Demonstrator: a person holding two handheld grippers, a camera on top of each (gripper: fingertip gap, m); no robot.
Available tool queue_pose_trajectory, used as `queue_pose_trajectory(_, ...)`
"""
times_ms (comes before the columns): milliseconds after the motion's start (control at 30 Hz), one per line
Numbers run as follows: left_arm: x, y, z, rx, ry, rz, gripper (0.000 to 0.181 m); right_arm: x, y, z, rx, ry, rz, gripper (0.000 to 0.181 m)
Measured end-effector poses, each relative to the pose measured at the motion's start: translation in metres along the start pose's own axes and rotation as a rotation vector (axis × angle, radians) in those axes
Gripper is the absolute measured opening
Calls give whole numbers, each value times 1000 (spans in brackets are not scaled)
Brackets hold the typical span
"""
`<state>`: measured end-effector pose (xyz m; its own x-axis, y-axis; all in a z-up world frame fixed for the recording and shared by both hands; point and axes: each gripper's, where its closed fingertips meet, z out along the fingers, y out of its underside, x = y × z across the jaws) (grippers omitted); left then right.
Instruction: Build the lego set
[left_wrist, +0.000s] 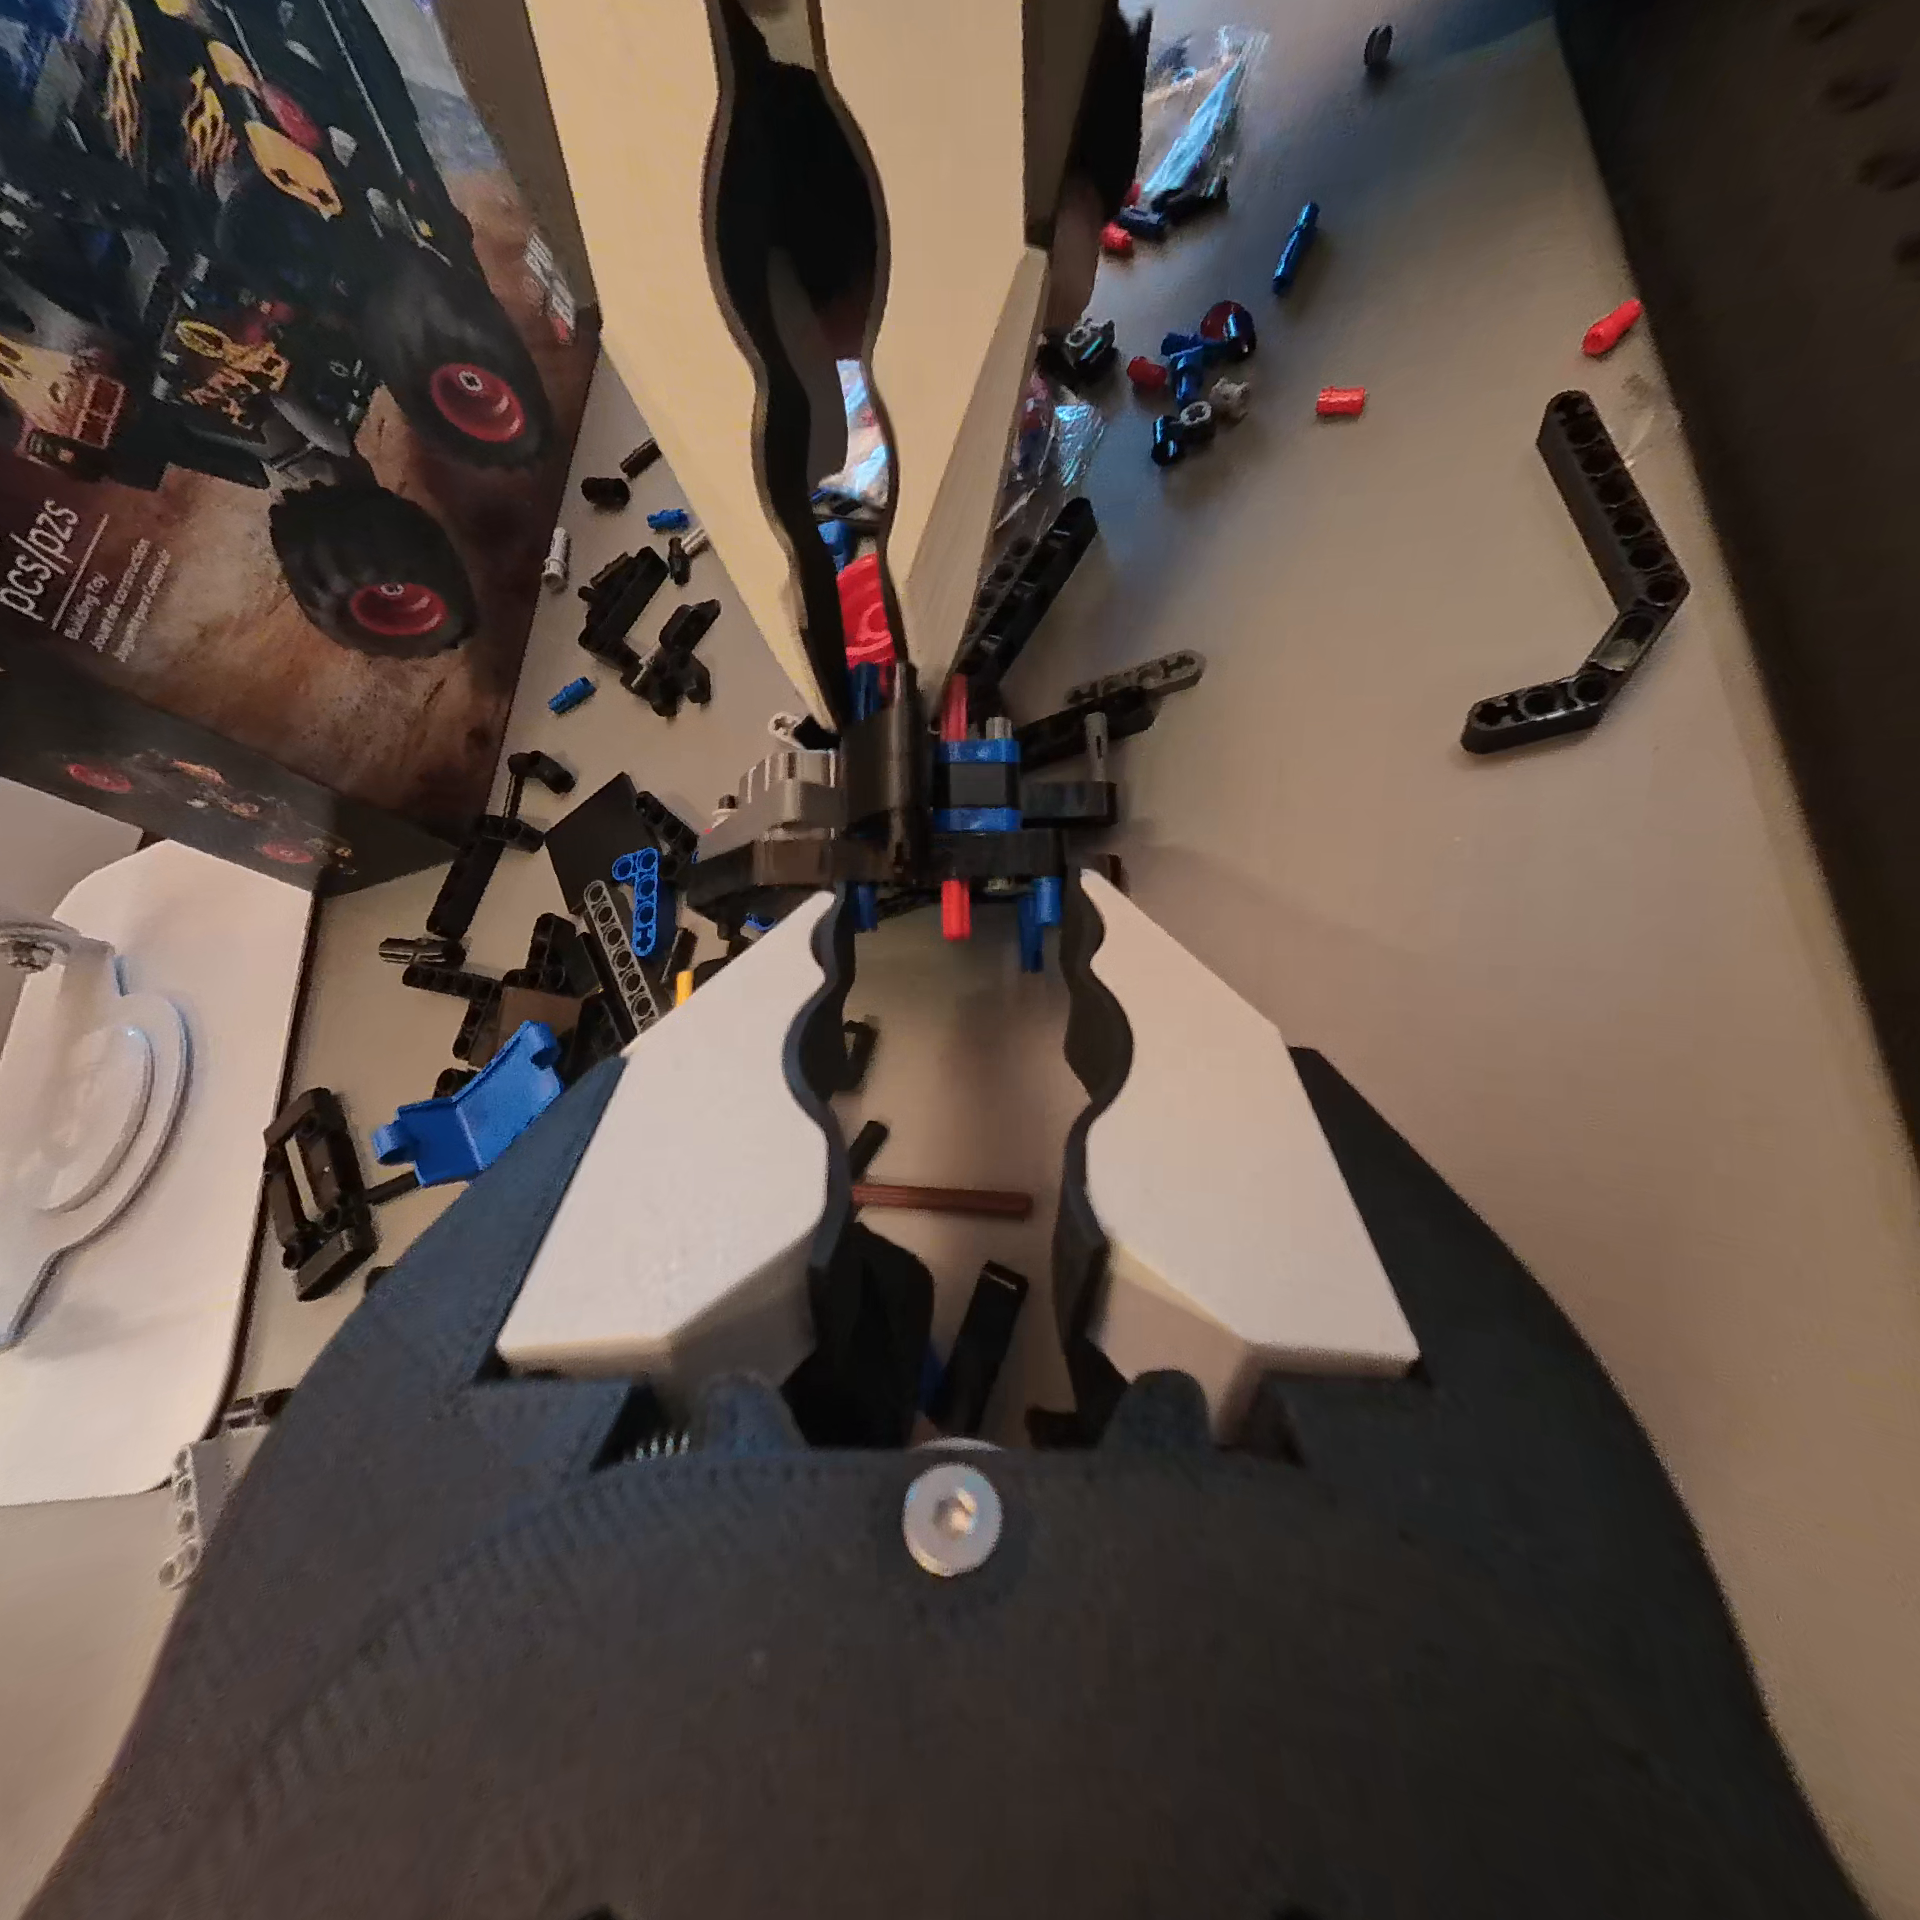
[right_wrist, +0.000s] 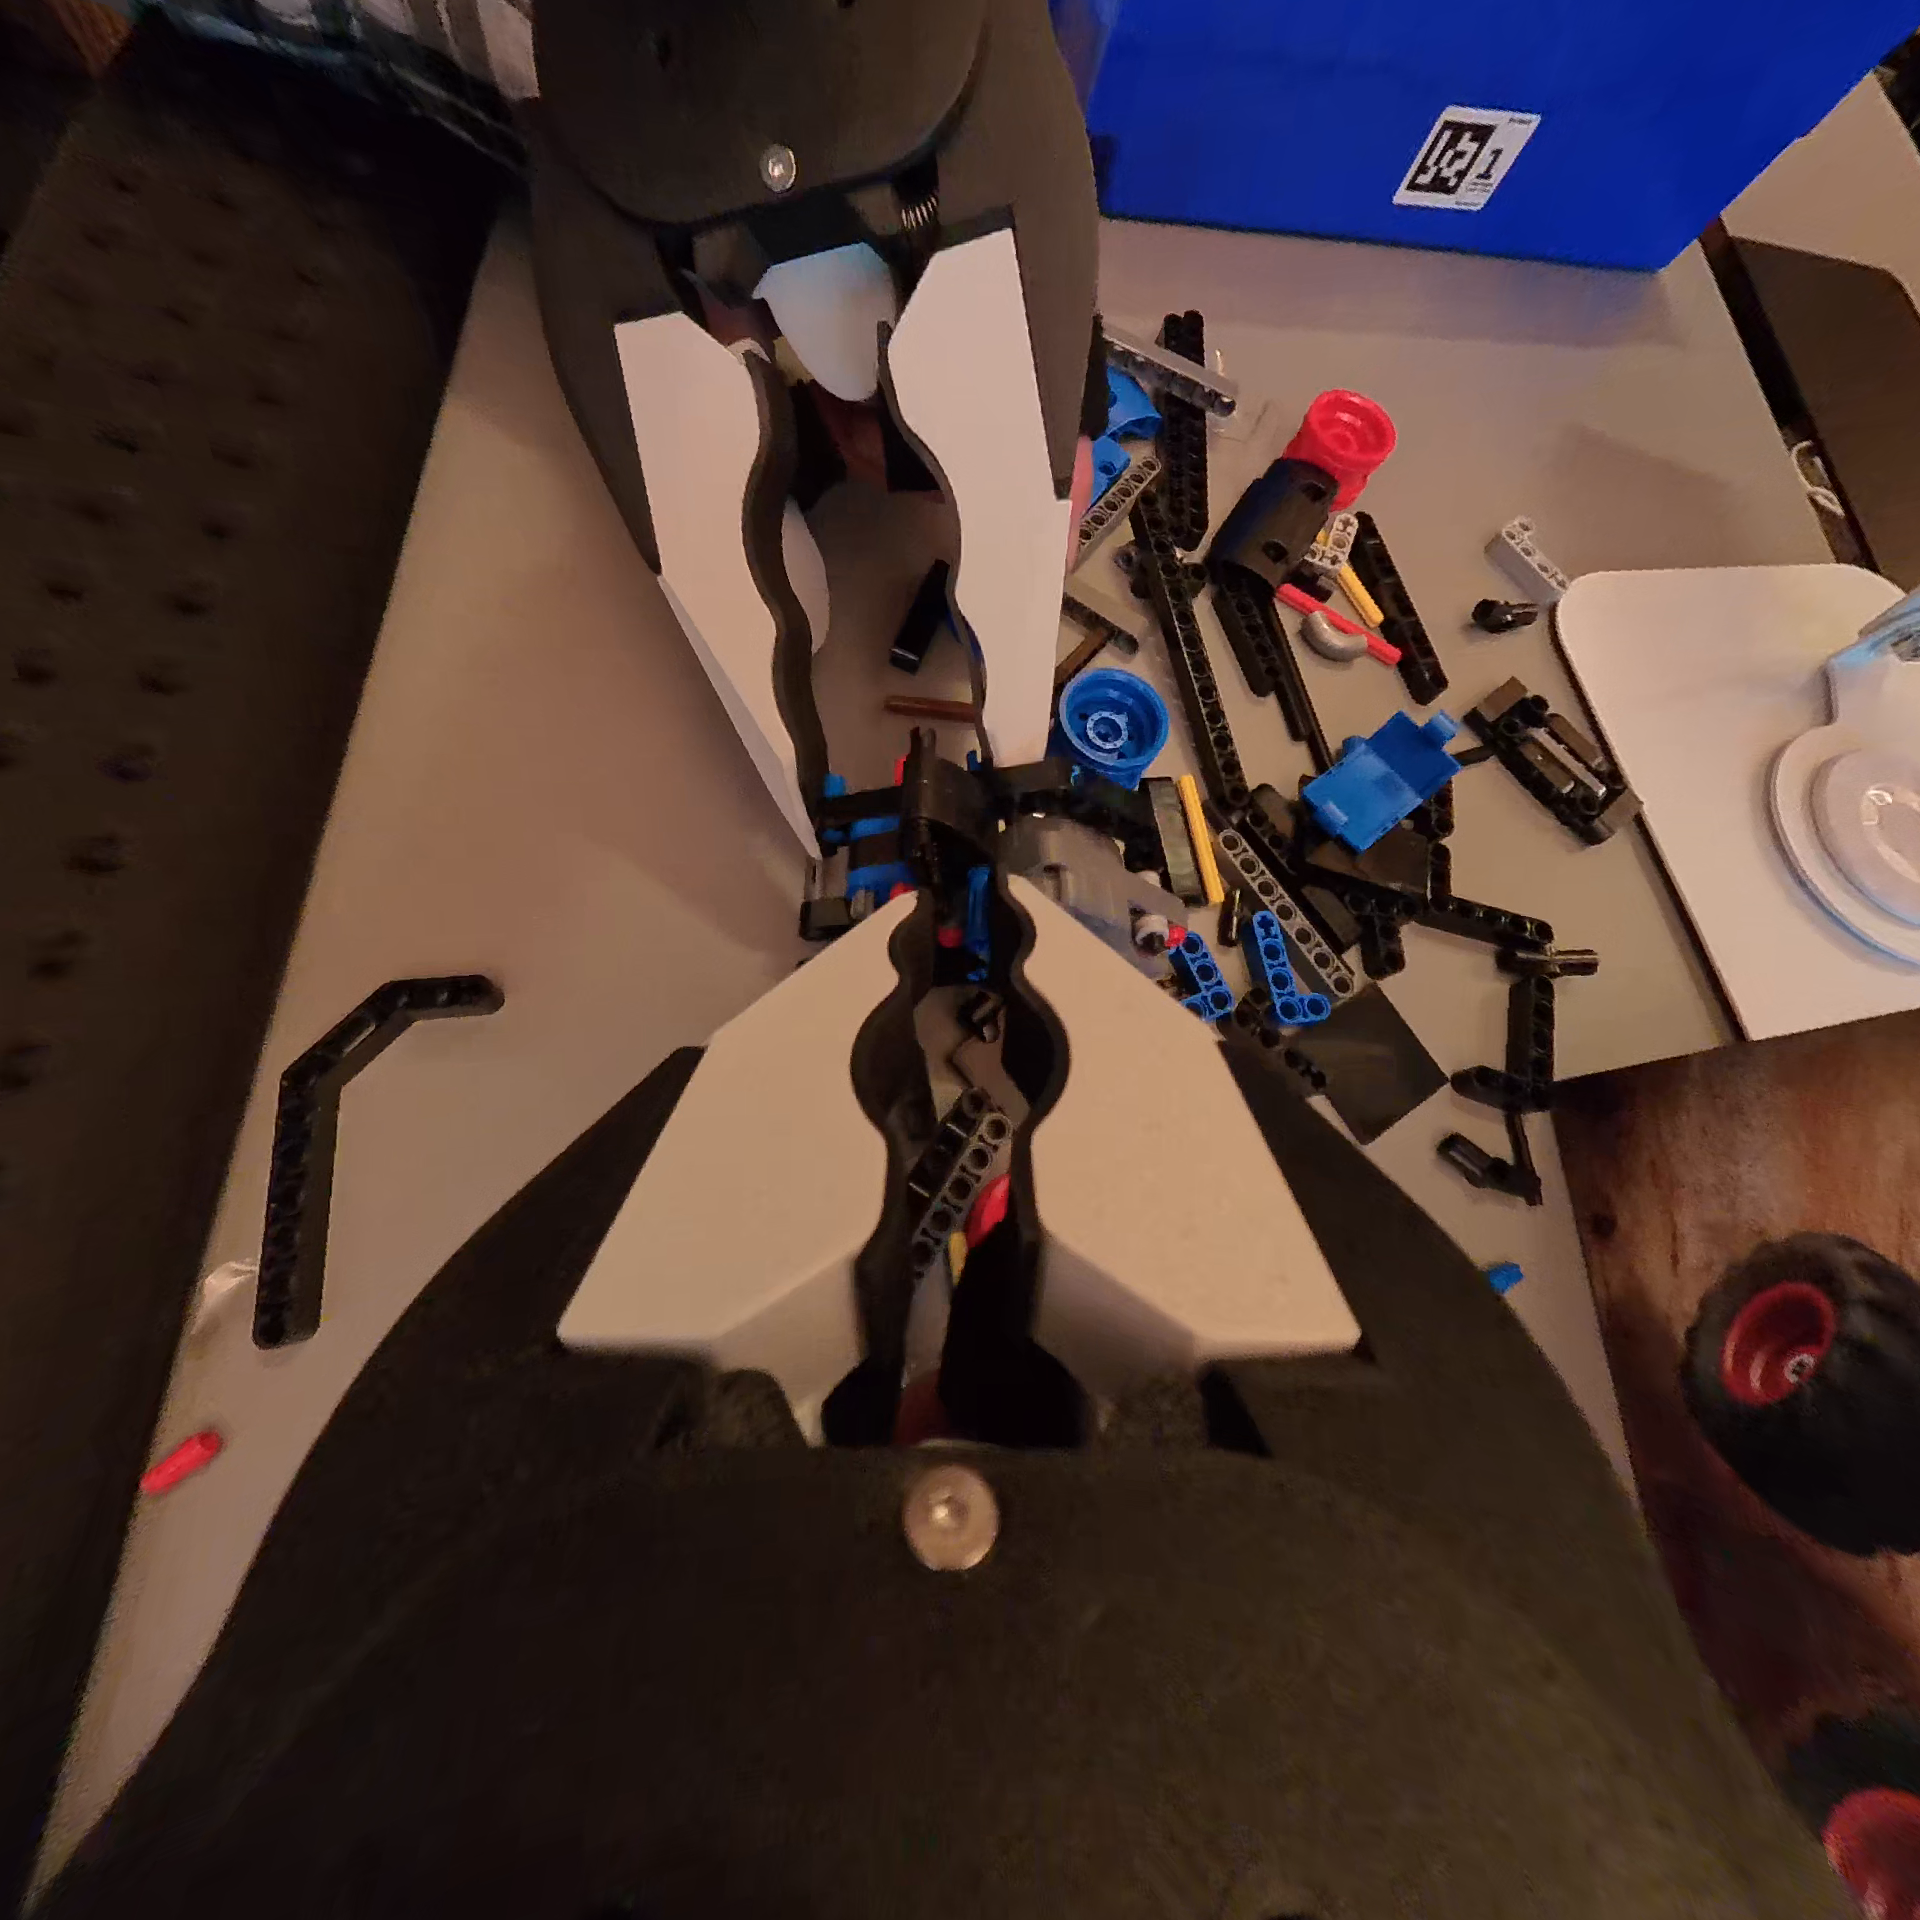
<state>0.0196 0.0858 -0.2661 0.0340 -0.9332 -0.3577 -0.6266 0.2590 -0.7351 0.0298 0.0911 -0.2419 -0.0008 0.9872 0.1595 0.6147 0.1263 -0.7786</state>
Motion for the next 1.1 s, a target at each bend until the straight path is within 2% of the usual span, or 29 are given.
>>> queue_pose_trajectory(200,-1,2,0,-18,-2,10,35,1,0,1,-1,7,-4,6)
queue_pose_trajectory(433,3,-5,1,-19,11,-19,38,-1,10,-5,26,-34,83,9)
queue_pose_trajectory(667,3,-10,-7,27,18,-36,60,1,13,-9,10,-25,103,13)
queue_pose_trajectory(767,0,-8,-9,40,17,-45,69,1,14,-6,4,-22,102,2)
queue_pose_trajectory(900,-2,1,-1,-3,-1,-43,75,-1,16,-1,-26,-24,95,2)
queue_pose_trajectory(1100,-4,3,0,14,-11,-9,53,-11,10,7,-24,-40,79,3)
